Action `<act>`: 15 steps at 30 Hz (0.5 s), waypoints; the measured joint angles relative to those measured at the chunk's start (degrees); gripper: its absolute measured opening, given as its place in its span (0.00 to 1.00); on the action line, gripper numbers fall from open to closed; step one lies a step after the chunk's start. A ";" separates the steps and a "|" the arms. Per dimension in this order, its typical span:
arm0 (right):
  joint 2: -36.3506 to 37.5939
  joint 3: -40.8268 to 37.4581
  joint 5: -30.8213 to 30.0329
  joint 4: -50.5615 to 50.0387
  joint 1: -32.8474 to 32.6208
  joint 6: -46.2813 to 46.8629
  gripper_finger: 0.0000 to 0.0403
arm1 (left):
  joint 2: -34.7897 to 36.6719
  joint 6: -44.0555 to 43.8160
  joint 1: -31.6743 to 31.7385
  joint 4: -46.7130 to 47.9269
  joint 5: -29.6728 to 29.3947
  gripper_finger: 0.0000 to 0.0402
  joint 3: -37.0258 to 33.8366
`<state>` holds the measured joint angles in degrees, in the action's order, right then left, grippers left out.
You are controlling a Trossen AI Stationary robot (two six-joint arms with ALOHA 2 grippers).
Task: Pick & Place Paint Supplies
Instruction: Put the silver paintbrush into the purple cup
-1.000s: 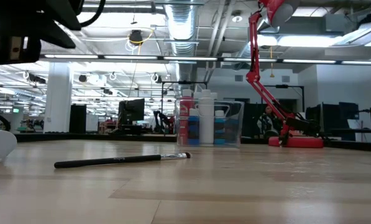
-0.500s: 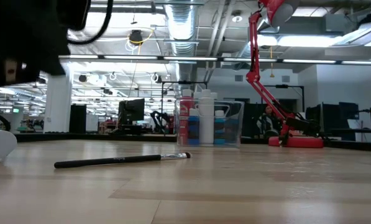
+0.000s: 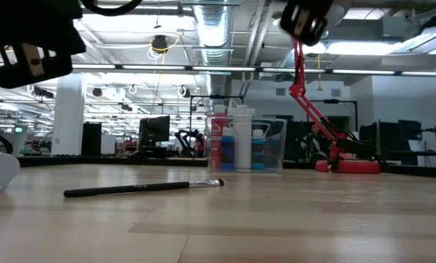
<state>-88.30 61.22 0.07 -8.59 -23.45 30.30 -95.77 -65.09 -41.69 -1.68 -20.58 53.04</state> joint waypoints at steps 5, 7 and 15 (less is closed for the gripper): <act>-5.73 -0.01 5.05 3.54 2.81 -1.97 0.13 | 0.00 -1.65 -0.17 0.05 0.07 0.19 -0.28; -6.99 -0.01 6.04 3.96 3.59 -4.39 0.13 | 0.00 -2.47 -0.62 -0.12 0.05 0.19 -0.28; -11.99 0.02 7.33 5.68 6.85 -12.16 0.18 | 0.00 -3.01 -1.85 1.06 -3.95 0.19 -0.28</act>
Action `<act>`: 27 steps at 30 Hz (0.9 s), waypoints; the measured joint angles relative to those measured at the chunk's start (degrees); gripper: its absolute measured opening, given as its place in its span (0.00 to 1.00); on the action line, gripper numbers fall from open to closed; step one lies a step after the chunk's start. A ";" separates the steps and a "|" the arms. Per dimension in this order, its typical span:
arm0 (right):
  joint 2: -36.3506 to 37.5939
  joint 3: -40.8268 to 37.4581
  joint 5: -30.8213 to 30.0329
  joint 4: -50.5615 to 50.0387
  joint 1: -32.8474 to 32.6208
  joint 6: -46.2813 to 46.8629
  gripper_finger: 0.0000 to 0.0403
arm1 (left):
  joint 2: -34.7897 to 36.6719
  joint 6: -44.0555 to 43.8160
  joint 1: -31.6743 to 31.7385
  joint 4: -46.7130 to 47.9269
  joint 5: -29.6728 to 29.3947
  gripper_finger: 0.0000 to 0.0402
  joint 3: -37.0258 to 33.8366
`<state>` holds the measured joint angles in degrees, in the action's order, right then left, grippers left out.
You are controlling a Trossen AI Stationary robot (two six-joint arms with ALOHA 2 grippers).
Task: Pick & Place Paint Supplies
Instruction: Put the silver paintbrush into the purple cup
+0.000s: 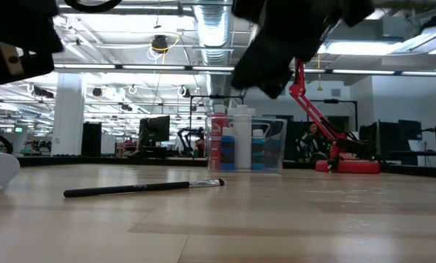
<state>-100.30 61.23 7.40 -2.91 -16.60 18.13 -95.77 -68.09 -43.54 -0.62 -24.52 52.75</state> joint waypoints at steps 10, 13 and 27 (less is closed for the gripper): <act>-2.27 -0.01 0.42 1.26 2.26 -7.93 0.44 | 0.00 3.64 3.83 10.32 -3.51 0.19 -0.08; -2.27 0.00 0.29 1.26 2.87 -12.47 0.50 | 0.00 4.89 4.87 10.74 -3.46 0.20 -0.09; -10.58 1.37 0.47 1.33 5.39 -15.31 0.51 | -5.27 1.91 5.37 8.29 -1.77 0.46 -0.15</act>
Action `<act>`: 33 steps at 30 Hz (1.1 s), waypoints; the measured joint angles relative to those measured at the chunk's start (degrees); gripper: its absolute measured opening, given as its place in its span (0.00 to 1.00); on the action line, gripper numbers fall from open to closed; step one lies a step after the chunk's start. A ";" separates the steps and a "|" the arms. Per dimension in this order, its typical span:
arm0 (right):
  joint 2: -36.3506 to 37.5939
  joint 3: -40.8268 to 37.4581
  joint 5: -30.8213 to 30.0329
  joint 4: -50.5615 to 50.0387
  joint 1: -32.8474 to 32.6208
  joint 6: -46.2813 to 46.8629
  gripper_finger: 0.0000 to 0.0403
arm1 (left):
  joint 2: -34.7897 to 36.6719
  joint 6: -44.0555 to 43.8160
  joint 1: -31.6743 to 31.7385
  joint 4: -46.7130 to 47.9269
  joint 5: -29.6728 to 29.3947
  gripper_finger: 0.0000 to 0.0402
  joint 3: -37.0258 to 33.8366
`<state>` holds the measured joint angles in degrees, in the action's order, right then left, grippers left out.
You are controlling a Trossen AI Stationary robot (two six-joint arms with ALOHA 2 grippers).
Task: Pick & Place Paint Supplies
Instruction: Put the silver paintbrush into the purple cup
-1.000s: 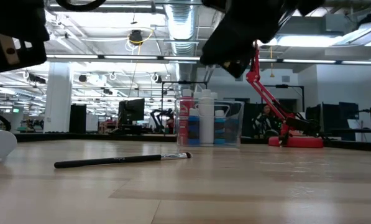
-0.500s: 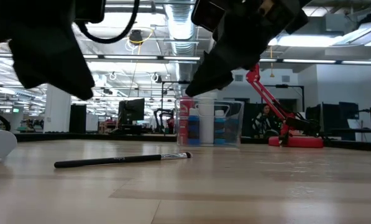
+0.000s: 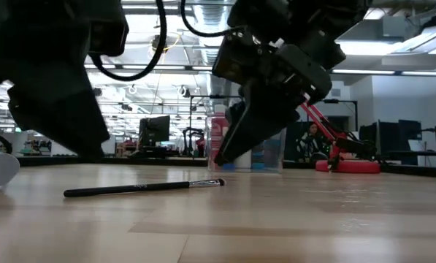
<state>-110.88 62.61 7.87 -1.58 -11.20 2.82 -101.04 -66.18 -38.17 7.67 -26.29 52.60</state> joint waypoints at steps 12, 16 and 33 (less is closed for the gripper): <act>-2.10 0.46 -0.08 2.79 -0.02 -2.18 0.48 | 0.14 -0.73 0.00 -1.00 0.74 0.50 0.11; -2.99 0.24 -0.12 2.48 0.00 -2.37 0.47 | 0.14 -0.73 0.00 -1.33 0.73 0.50 0.11; -4.71 -0.06 -0.46 4.04 -0.88 -1.45 0.42 | 0.16 -0.73 -0.52 -1.51 0.71 0.49 0.11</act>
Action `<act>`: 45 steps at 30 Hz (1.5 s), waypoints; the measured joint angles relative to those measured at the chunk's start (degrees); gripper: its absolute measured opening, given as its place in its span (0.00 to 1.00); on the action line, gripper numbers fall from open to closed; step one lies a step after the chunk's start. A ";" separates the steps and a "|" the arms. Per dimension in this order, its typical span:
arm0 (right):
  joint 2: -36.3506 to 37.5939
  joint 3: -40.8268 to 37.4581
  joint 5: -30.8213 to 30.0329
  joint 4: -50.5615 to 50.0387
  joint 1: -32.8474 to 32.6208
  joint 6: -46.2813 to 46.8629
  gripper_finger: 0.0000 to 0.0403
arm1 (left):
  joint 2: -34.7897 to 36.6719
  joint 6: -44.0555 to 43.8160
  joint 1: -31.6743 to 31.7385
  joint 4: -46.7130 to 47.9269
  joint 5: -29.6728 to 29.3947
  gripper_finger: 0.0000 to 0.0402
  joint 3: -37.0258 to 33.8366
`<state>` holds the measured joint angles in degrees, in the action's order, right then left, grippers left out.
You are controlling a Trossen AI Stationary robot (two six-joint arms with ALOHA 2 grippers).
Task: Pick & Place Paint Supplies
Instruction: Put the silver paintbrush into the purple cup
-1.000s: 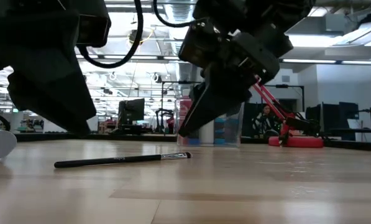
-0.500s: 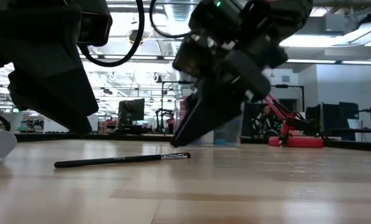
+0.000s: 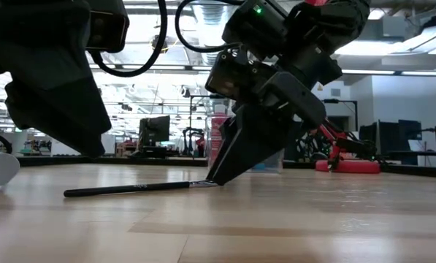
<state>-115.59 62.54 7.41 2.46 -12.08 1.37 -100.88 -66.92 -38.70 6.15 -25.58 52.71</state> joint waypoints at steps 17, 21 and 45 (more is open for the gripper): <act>-0.94 -0.04 -1.91 -0.24 -0.98 0.59 0.29 | 0.00 -1.07 -1.07 0.02 -0.04 0.48 0.00; -0.98 -0.08 -1.90 -0.57 -0.99 0.60 0.29 | 0.00 -1.07 -1.14 0.02 -0.07 0.48 0.00; -2.64 0.13 -7.16 -2.11 -4.75 2.33 0.26 | 0.00 -1.09 -1.14 0.02 -0.07 0.48 0.00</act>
<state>-118.24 62.67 0.24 0.35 -16.83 3.69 -100.88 -68.01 -39.84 6.17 -25.65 52.71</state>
